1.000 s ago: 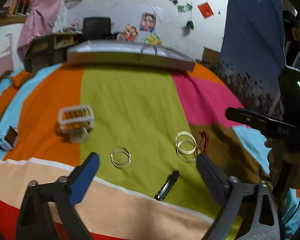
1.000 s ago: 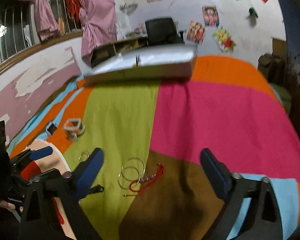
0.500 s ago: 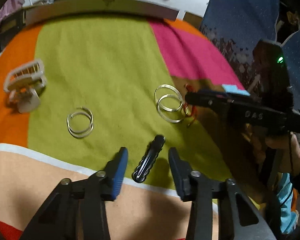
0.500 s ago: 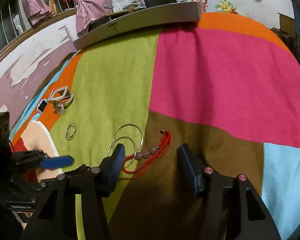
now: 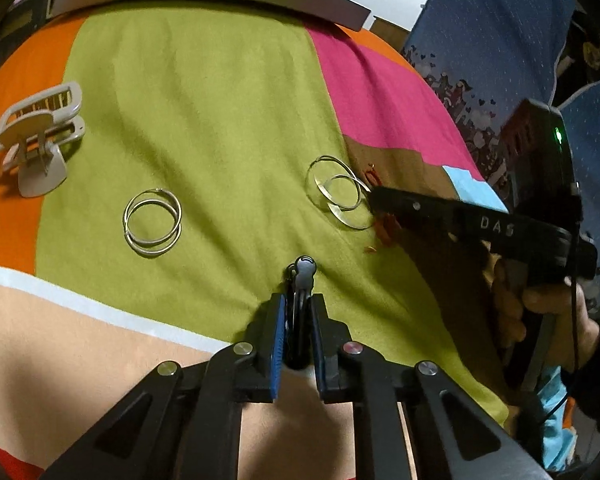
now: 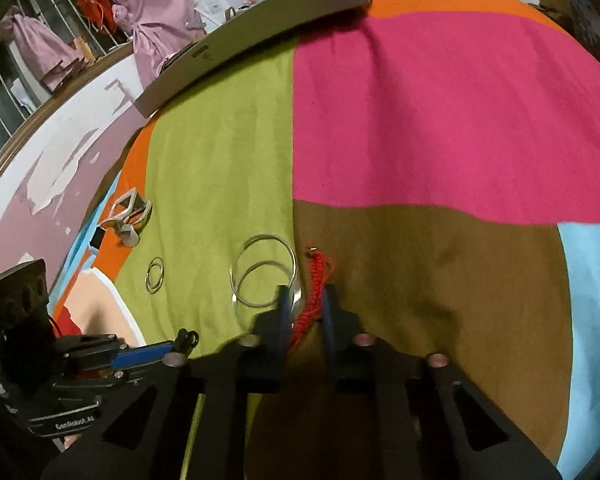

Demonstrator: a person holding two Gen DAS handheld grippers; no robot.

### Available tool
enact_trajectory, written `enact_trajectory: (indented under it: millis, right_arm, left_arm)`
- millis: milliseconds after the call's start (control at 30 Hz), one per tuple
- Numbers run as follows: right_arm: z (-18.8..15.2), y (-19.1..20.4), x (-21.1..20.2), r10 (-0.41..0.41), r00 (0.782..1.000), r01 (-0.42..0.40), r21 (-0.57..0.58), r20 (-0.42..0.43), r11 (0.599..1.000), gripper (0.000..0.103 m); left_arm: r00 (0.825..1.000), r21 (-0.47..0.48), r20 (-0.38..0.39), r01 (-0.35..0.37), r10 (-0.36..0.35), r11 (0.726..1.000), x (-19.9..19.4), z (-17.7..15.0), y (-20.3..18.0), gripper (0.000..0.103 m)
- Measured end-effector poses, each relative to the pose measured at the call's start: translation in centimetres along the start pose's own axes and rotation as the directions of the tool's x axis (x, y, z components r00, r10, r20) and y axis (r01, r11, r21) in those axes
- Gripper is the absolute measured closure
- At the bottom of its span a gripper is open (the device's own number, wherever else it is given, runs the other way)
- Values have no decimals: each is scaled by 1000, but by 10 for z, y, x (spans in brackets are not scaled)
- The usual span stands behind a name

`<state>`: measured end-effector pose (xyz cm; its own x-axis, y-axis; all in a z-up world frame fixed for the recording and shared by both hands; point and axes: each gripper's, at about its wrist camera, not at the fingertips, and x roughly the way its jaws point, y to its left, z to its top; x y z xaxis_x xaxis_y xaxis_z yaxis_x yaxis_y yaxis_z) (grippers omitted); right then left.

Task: Organize jewelry
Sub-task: 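Grasp the red string bracelet with the right tool while the left tool grasps the black hair clip, then carry the red bracelet and black clip into the tray and open both tools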

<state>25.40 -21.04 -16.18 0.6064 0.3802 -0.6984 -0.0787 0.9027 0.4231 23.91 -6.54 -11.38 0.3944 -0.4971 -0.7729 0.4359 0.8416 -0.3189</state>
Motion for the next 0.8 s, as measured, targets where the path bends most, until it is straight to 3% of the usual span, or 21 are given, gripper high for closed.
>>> enact_trajectory:
  millis: [300,500,633,800]
  right_arm:
    - [-14,17,-16,16,999,-16,-2,51,1000,96]
    - [-4,22,-43,34,994,-32,-24,101,999,96]
    - [24,31,-57,53,988,-45,-62,143,997,96]
    - [79,50,-76,59,976,-26,-154,209,988,96]
  left_arm:
    - [998,-81,56,16,-11,997,-19,-10,17,91]
    - [993,-103,120,20,-8,995,-36,0,15,91]
    - [982,-118,189,19,4,993,-61,24,21,91]
    - [959,-125,277,-32,66,992,-86,88,31,91]
